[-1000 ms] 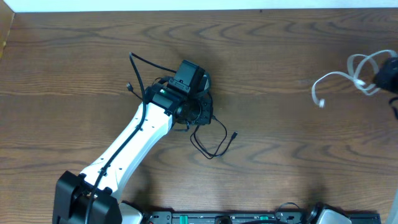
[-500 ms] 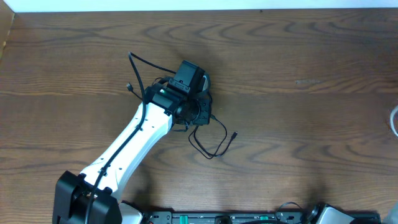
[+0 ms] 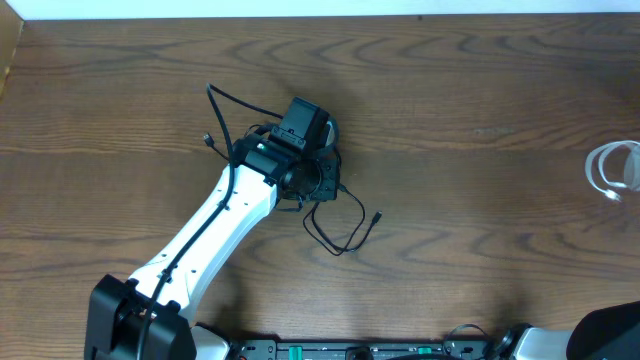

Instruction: Untangle cables

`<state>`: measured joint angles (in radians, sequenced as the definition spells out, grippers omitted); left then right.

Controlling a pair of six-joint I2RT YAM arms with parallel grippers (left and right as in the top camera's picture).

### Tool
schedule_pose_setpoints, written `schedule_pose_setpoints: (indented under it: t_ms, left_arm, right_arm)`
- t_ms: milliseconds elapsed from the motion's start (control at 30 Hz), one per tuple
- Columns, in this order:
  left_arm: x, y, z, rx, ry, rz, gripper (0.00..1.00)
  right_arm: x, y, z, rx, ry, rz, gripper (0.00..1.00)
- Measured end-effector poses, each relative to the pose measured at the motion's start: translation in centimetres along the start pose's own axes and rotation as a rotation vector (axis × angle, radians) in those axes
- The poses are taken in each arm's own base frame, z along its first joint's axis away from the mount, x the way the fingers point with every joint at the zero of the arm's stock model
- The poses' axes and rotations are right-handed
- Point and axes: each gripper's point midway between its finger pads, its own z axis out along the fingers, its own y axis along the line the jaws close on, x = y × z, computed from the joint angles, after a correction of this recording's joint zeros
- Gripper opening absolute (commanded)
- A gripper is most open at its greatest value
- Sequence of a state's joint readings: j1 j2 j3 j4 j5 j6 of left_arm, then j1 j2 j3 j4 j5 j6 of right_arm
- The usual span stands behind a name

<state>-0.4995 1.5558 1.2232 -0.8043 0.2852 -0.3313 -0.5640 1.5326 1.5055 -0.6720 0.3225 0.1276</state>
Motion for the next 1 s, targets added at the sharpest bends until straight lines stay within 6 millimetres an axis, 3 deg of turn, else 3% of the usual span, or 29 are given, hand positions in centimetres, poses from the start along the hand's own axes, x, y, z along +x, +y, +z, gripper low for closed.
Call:
schedule_pose_setpoints:
  t_ms: [67, 200, 333, 500, 767, 1000]
  left_arm:
    - [0.0, 0.0, 0.0, 0.000, 0.000, 0.000, 0.08]
    - [-0.2, -0.1, 0.0, 0.005, -0.010, 0.003, 0.07]
    - [-1.9, -1.1, -0.1, 0.048, -0.075, 0.026, 0.07]
    - [-3.5, -3.7, -1.0, 0.133, -0.164, 0.128, 0.07]
    - [-3.4, -7.5, -8.1, 0.262, -0.335, 0.286, 0.07]
    - [-1.0, -10.8, -13.7, 0.444, -0.410, 0.461, 0.08]
  right_arm:
    - [0.0, 0.9, 0.0, -0.062, 0.004, 0.004, 0.56]
    - [0.8, 4.2, -0.5, -0.253, 0.045, 0.003, 0.58]
    - [3.6, 8.0, -2.3, -0.481, 0.167, -0.010, 0.60]
    - [8.1, 12.7, -6.2, -0.704, 0.355, -0.061, 0.61]
    - [15.1, 19.6, -13.0, -0.990, 0.495, -0.373, 0.66]
    - [21.1, 23.9, -16.8, -1.152, 0.529, -0.576, 0.77]
